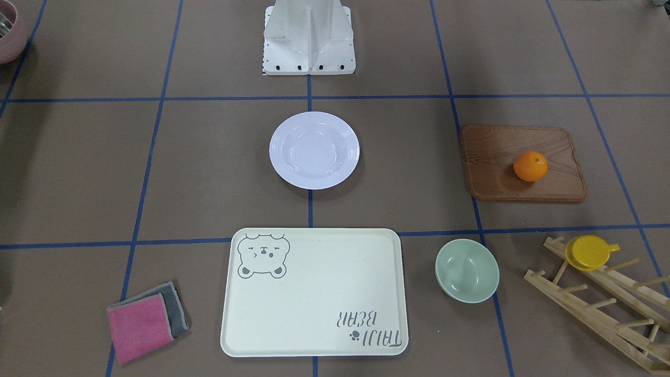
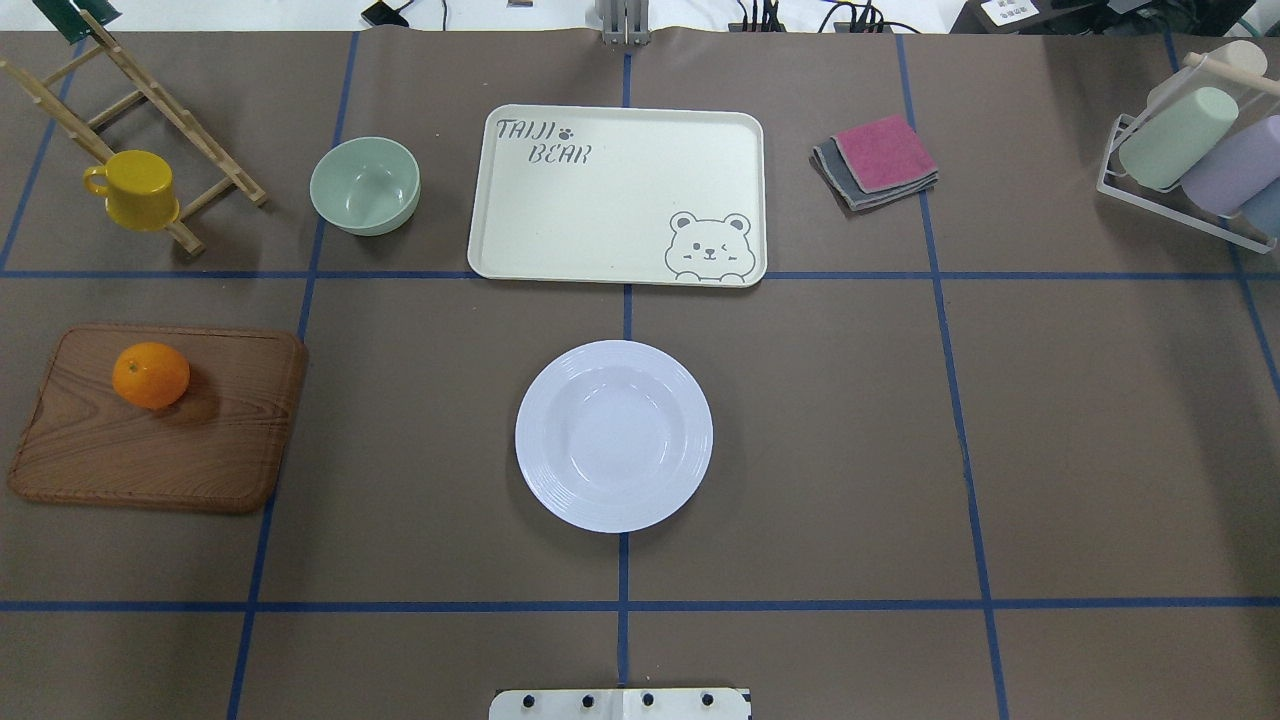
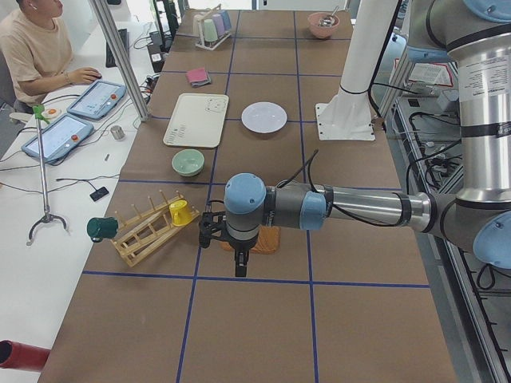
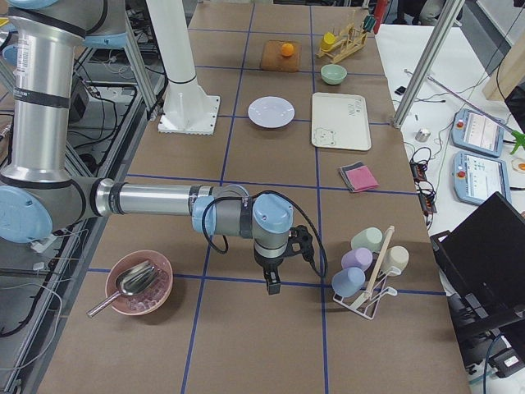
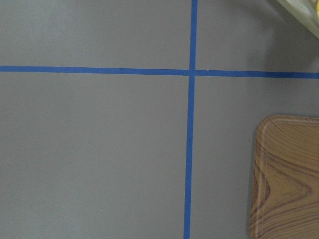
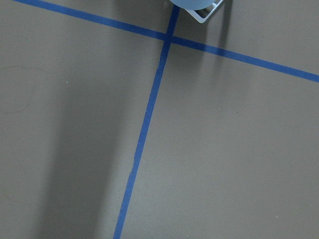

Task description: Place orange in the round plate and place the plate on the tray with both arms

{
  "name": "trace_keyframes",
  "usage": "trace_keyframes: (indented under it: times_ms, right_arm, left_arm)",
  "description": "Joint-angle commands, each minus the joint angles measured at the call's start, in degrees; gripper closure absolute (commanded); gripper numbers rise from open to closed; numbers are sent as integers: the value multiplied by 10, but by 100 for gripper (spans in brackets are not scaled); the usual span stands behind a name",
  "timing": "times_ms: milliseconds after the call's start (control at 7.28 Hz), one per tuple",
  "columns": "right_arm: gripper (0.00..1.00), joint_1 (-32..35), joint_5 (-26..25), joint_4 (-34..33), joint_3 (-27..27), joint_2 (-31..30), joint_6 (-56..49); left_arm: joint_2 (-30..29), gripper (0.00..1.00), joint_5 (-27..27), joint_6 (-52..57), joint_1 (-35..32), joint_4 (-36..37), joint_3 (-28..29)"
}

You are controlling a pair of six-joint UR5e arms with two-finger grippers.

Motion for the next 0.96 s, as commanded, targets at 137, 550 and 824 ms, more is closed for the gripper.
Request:
trace_keyframes:
  times_ms: [137, 550, 824]
  right_arm:
    - [0, -1, -1, 1, 2, 7, 12]
    - [0, -2, 12, 0, 7, 14, 23]
    - [0, -3, 12, 1, 11, 14, 24]
  left_arm:
    - [-56, 0, -40, 1, 8, -32, -8]
    - [-56, 0, -73, -24, 74, -156, -15]
    - [-57, 0, -5, -117, 172, -204, -14]
